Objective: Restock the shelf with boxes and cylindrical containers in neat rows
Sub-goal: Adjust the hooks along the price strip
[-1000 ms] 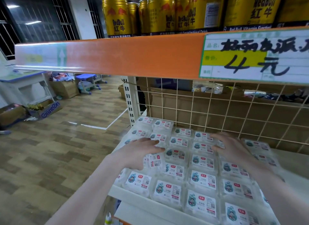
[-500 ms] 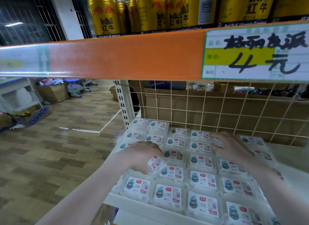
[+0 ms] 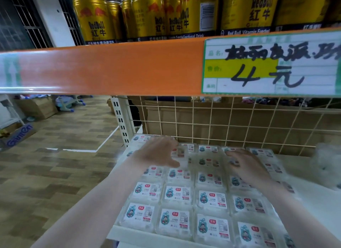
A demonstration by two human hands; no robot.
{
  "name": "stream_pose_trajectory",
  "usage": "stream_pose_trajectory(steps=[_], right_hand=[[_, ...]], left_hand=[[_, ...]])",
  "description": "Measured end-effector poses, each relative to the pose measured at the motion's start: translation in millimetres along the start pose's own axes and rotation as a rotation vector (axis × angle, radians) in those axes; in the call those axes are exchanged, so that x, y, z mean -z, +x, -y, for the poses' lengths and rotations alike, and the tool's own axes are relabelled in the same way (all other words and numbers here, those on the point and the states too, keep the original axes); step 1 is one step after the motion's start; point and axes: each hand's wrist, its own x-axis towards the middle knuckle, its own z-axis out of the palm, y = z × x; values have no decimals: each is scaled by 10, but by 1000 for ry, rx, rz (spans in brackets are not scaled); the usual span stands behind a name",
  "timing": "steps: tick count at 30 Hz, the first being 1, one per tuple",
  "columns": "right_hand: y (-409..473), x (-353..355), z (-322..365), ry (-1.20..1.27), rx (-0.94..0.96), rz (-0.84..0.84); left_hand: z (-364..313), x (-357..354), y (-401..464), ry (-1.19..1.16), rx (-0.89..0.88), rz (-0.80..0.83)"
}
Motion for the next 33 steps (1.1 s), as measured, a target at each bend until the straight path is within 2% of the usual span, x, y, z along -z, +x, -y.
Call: stream_pose_trajectory(steps=[5,10,21,33], right_hand=[[-60,38,-23,-25,-76,-62],[-137,69,-58,-66,-118,-136],[-225,86,-194,-33,-156,-124],[-263,130,-187,-30,-141,-102]], left_hand=[[-137,58,459,131,-23,-4],[-198,7,775,143,73,65],[-58,-188,1013,234,63,153],[89,-216,1025,50,37,226]])
